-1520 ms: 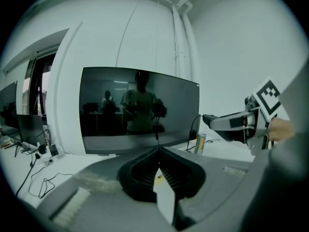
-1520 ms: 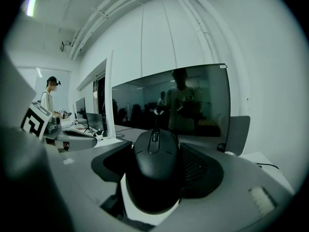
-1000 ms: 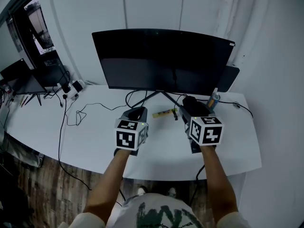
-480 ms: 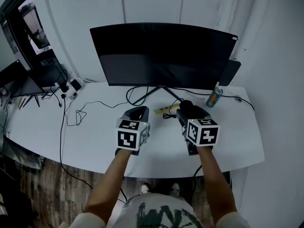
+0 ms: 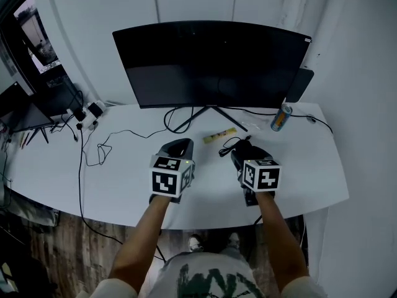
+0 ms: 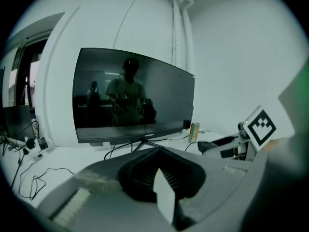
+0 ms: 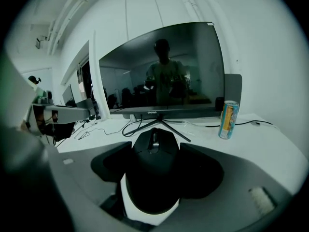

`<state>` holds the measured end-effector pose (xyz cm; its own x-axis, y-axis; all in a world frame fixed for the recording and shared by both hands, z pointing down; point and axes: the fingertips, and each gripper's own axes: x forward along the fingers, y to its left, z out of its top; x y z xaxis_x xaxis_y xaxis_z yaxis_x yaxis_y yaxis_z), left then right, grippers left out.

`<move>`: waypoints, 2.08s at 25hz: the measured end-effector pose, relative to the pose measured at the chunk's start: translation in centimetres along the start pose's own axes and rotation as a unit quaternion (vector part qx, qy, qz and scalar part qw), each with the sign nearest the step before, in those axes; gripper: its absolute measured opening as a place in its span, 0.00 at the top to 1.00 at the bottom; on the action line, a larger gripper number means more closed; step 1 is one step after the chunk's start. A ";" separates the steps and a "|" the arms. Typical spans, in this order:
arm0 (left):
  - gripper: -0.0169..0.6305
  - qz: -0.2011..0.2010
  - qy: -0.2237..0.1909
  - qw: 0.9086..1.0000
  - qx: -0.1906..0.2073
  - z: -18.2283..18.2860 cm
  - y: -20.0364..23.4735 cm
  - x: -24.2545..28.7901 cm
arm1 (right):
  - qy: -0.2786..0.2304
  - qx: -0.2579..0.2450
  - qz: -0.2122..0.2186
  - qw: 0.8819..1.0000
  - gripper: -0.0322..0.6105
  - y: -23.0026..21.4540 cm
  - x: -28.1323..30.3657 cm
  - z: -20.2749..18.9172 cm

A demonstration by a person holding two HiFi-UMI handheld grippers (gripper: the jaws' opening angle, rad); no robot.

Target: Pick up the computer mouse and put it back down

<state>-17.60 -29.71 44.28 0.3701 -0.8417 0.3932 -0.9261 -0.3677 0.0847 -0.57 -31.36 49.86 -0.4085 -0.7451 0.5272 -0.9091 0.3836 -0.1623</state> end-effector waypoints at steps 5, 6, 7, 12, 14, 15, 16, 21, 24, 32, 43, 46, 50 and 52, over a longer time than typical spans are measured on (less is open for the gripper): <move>0.97 -0.010 0.013 1.000 0.005 -1.3 0.1 0.0 | 0.031 0.007 -0.013 0.999 0.47 -0.7 1.1 -3.7; 0.97 -0.011 0.015 1.000 0.006 -1.5 0.2 0.0 | 0.038 0.009 -0.017 0.999 0.47 -0.9 1.3 -4.4; 0.97 -0.012 0.016 1.000 0.007 -1.7 0.3 0.0 | 0.044 0.011 -0.020 0.999 0.47 -1.1 1.5 -5.2; 0.97 -0.015 0.026 0.999 0.014 -3.0 0.6 -0.2 | 0.075 0.016 -0.036 0.996 0.47 -1.7 2.5 -8.8; 0.97 -0.015 0.028 0.999 0.016 -3.4 0.7 -0.2 | 0.085 0.017 -0.043 0.995 0.47 -2.0 2.8 -10.0; 0.97 -0.016 0.028 0.999 0.018 -3.6 0.7 -0.2 | 0.089 0.018 -0.044 0.995 0.47 -2.2 2.9 -10.6; 0.97 -0.016 0.029 0.999 0.019 -3.7 0.7 -0.1 | 0.092 0.018 -0.045 0.995 0.47 -2.3 3.1 -11.0; 0.97 -0.016 0.034 0.999 0.026 -4.6 1.0 -0.2 | 0.103 0.014 -0.050 0.993 0.46 -2.7 3.8 -12.6; 0.97 -0.013 0.037 0.999 0.028 -5.0 1.2 -0.3 | 0.106 0.013 -0.052 0.993 0.46 -2.7 4.1 -13.1; 0.97 -0.009 0.038 0.999 0.029 -5.3 1.5 -0.4 | 0.107 -0.001 -0.059 0.992 0.46 -2.5 4.4 -13.4; 0.97 -0.015 0.039 0.999 0.021 -4.9 0.9 -0.1 | 0.115 0.007 -0.048 0.992 0.45 -2.2 3.7 -12.8; 0.97 -0.015 0.031 0.999 0.019 -4.2 0.5 0.1 | 0.106 0.001 -0.043 0.993 0.45 -2.2 3.2 -11.5; 0.97 -0.015 0.020 1.000 0.016 -3.0 -0.2 0.4 | 0.092 -0.010 -0.037 0.995 0.45 -2.3 2.5 -9.2; 0.97 -0.014 0.015 1.000 0.014 -2.4 -0.3 0.5 | 0.082 -0.014 -0.033 0.996 0.45 -2.3 2.1 -7.9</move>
<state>-17.29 -29.06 46.66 0.3936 -0.8188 0.4180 -0.9127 -0.4023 0.0714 1.33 -29.54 57.94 -0.3271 -0.6707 0.6657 -0.9300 0.3536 -0.1008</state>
